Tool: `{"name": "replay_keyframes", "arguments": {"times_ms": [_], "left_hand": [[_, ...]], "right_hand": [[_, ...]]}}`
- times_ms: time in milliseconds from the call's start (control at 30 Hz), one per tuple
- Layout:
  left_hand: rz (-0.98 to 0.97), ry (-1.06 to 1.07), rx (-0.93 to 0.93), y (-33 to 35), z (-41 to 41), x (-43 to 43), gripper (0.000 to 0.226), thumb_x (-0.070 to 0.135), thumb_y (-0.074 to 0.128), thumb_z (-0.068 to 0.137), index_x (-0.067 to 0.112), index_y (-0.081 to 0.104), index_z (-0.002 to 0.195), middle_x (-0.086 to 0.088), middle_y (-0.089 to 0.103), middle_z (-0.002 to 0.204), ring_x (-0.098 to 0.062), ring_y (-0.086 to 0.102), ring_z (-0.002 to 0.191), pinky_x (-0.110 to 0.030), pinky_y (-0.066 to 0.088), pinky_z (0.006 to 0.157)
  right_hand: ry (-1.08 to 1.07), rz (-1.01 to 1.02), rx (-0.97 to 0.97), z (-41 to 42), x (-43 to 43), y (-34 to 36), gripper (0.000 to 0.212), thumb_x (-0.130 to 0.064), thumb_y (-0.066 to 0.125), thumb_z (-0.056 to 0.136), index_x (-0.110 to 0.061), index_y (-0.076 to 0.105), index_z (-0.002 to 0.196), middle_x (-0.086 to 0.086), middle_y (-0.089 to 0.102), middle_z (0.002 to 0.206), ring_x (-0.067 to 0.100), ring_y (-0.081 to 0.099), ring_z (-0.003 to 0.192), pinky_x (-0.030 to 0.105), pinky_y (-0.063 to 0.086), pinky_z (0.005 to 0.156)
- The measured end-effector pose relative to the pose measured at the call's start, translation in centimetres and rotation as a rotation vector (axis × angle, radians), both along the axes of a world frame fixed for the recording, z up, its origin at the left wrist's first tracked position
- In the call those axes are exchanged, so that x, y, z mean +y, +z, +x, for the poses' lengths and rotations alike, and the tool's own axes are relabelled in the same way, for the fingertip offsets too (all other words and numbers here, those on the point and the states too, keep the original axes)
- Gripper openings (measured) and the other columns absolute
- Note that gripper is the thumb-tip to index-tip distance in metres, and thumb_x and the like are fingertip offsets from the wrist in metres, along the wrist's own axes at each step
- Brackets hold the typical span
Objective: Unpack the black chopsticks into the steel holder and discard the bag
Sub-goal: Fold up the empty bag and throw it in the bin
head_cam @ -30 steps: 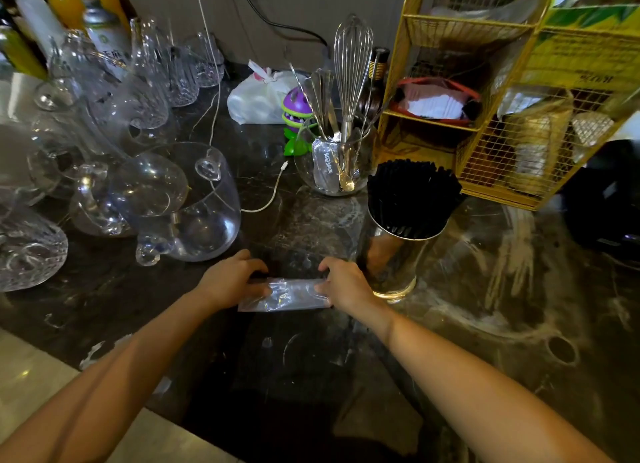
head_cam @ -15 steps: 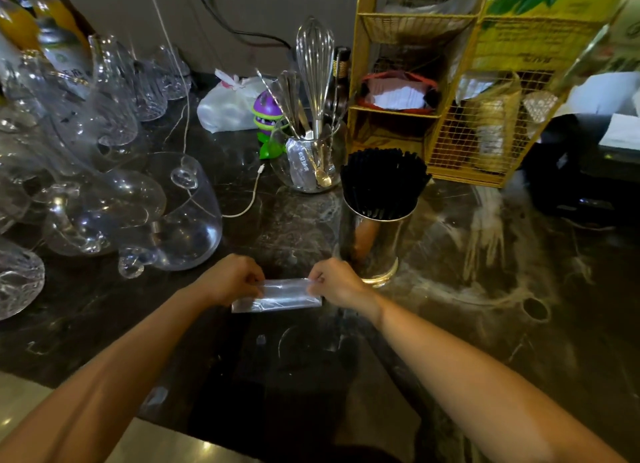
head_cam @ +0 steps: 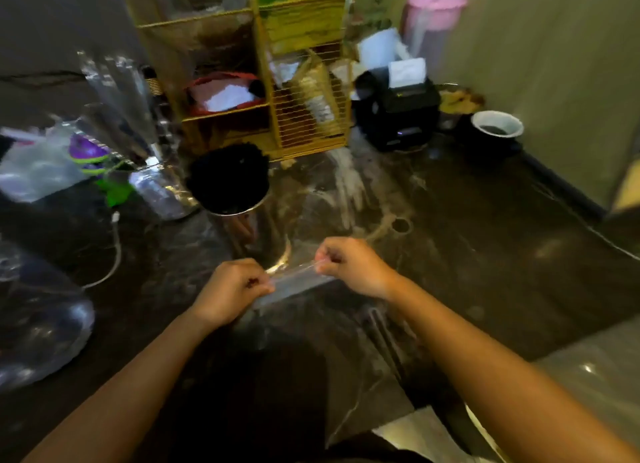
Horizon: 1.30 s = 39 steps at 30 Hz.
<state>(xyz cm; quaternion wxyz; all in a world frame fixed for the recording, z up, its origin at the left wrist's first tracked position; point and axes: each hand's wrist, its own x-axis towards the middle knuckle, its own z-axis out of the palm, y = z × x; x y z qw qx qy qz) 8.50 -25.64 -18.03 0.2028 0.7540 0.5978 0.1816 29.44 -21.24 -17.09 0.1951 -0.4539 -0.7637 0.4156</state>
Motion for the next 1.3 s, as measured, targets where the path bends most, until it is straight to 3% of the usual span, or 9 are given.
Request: {"name": "replay_keyframes", "arguments": {"times_ms": [167,367,567,667,733,900,1100,1200,1300], "left_hand": [[0.042,-0.171,-0.05,-0.4,8.7,1.7,0.006,0.006,0.071,0.069,0.001,0.07,0.069,-0.019,0.067,0.071,-0.016,0.056,0.067,-0.015,0.033,0.057],[0.025,-0.335,-0.13,-1.3,20.7,0.3,0.006,0.009,0.07,0.071,0.003,0.07,0.073,-0.016,0.068,0.076,-0.015,0.057,0.069,-0.014,0.037,0.061],[-0.037,-0.469,-0.155,-2.6,33.2,-3.1,0.007,0.007,0.069,0.072,0.001,0.071,0.076,-0.017,0.068,0.081,-0.024,0.063,0.075,-0.02,0.04,0.066],[-0.068,-0.556,-0.129,-3.8,38.9,-4.5,0.008,0.011,0.069,0.073,0.003,0.07,0.076,-0.016,0.068,0.083,-0.024,0.063,0.078,-0.021,0.04,0.069],[-0.085,-0.612,-0.098,-5.1,42.2,-5.1,0.011,0.013,0.067,0.075,0.004,0.07,0.079,-0.015,0.068,0.087,-0.024,0.063,0.083,-0.025,0.043,0.075],[-0.091,-0.707,0.077,-10.0,47.9,-6.1,0.021,0.021,0.056,0.084,0.008,0.068,0.096,-0.012,0.065,0.103,-0.025,0.056,0.1,-0.033,0.041,0.088],[-0.131,-0.786,0.2,-19.4,51.6,-6.5,0.022,0.02,0.053,0.084,0.011,0.067,0.098,-0.013,0.062,0.112,-0.03,0.05,0.108,-0.028,0.034,0.084],[-0.178,-0.852,0.365,-25.7,53.2,-5.9,0.035,0.021,0.047,0.087,0.016,0.051,0.122,-0.011,0.046,0.137,-0.028,0.038,0.126,-0.036,0.032,0.102],[-0.202,-0.883,0.43,-32.3,53.8,-5.4,0.046,0.024,0.045,0.089,0.017,0.035,0.133,-0.012,0.031,0.147,-0.029,0.028,0.135,-0.042,0.024,0.109]], "right_hand": [[-0.211,0.081,-0.04,8.7,-2.6,1.7,0.004,-0.007,0.062,0.078,-0.006,0.062,0.082,0.004,0.055,0.074,0.015,0.05,0.072,0.026,0.035,0.062],[-0.387,0.083,-0.076,19.9,-7.8,2.5,0.009,-0.007,0.061,0.079,-0.004,0.062,0.087,0.002,0.056,0.08,0.01,0.05,0.074,0.005,0.036,0.058],[-0.544,0.06,-0.117,31.2,-13.9,1.9,0.008,-0.007,0.063,0.078,-0.014,0.059,0.077,-0.012,0.049,0.066,0.009,0.048,0.069,0.01,0.035,0.059],[-0.613,0.065,-0.145,36.0,-16.7,0.9,0.004,-0.007,0.063,0.078,-0.01,0.06,0.078,-0.004,0.053,0.07,0.01,0.048,0.068,0.008,0.035,0.059],[-0.667,0.041,-0.152,38.6,-18.3,-0.2,0.004,-0.007,0.063,0.078,-0.01,0.06,0.078,-0.001,0.055,0.073,0.011,0.05,0.07,0.014,0.035,0.058],[-0.808,-0.053,-0.182,43.0,-21.0,-5.1,0.003,-0.008,0.062,0.079,-0.006,0.061,0.08,0.004,0.059,0.075,0.014,0.051,0.074,0.023,0.032,0.063],[-0.927,-0.159,-0.172,45.1,-21.8,-14.1,0.009,-0.004,0.054,0.08,-0.006,0.06,0.073,0.016,0.063,0.074,0.027,0.056,0.071,0.027,0.032,0.062],[-0.961,-0.165,-0.209,45.8,-21.6,-20.3,0.012,-0.007,0.052,0.083,-0.002,0.063,0.084,0.021,0.069,0.086,0.035,0.062,0.08,0.027,0.034,0.062],[-0.991,-0.171,-0.217,46.6,-21.0,-26.9,0.015,-0.01,0.05,0.087,-0.001,0.061,0.088,0.024,0.068,0.087,0.038,0.061,0.079,0.032,0.04,0.062]]}}
